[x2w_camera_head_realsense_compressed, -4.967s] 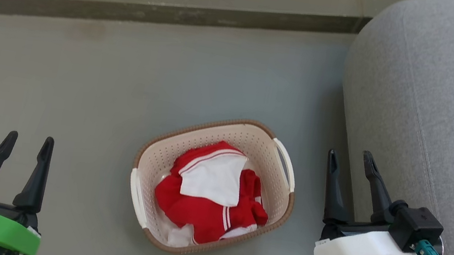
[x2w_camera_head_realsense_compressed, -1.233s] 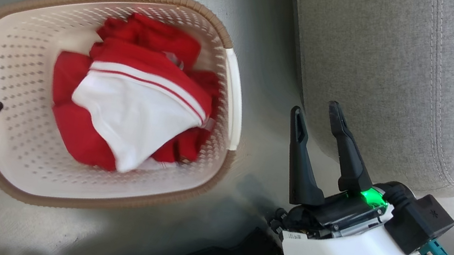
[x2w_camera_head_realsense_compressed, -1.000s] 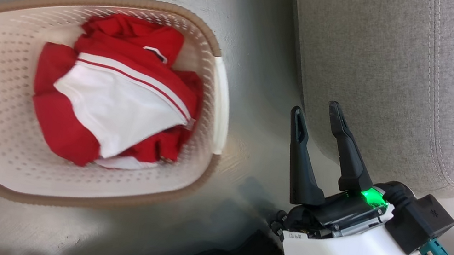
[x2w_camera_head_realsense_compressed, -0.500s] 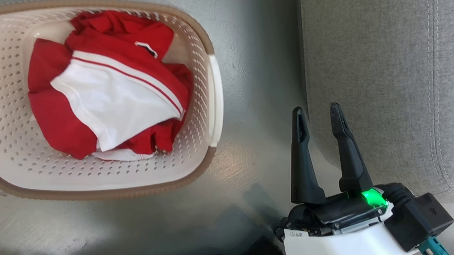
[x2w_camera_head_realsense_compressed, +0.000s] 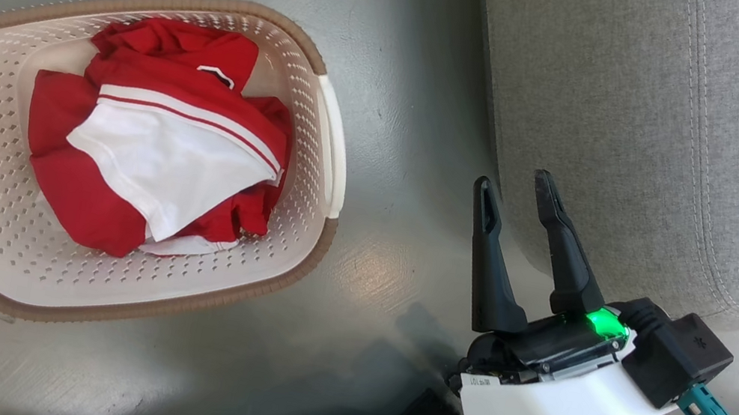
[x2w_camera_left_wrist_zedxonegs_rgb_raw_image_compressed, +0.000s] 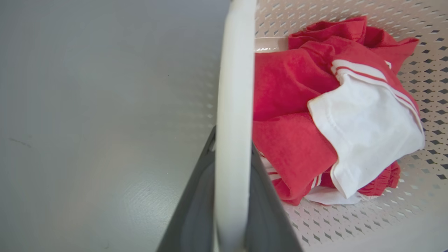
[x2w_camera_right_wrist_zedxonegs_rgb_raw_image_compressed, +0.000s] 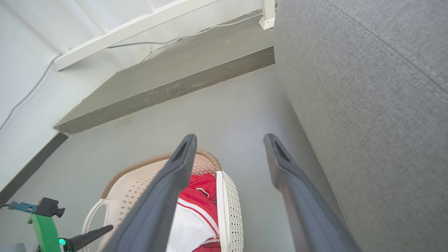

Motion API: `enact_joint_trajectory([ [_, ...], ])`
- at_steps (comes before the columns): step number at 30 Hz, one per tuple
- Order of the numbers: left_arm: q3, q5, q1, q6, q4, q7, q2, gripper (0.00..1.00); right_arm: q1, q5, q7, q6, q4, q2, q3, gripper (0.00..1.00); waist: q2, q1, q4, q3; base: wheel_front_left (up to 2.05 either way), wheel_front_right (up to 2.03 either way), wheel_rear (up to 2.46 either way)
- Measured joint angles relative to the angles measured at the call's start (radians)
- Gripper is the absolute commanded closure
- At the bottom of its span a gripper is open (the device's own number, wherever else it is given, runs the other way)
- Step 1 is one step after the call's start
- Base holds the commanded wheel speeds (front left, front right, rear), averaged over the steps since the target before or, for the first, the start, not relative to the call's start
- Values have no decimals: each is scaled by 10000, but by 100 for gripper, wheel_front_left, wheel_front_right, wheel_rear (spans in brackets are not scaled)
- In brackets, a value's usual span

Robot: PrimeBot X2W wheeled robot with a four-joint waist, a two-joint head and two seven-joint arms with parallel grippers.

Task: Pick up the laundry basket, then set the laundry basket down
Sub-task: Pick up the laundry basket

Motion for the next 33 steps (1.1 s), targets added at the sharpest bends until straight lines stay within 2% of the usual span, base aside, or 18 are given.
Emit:
enact_joint_trajectory([
  [24,-245,4,-43,38,384,79,-642,100,31,19,0,0,121,0,-2,0,0,0,43,-61,0,0,0],
  [25,-247,4,-63,38,391,79,-656,75,31,19,0,0,128,0,-6,0,0,0,47,-65,0,0,0],
  [27,-257,4,-74,23,416,82,-706,38,31,31,0,0,136,0,-13,0,0,0,54,-75,0,0,0],
  [28,-282,2,-77,4,430,128,-788,12,31,31,0,0,142,-2,-19,0,0,0,58,-80,0,0,0],
  [29,-303,-8,-76,-52,428,128,-886,12,30,31,0,0,151,0,-23,0,0,0,62,-88,0,0,0],
  [30,-324,-17,-76,-63,420,128,-982,0,30,33,0,0,157,0,-25,0,0,0,67,-97,0,0,0],
  [33,-318,-29,-84,-65,456,153,-1074,0,29,33,0,0,201,-2,-33,0,0,0,88,-139,0,0,0],
])
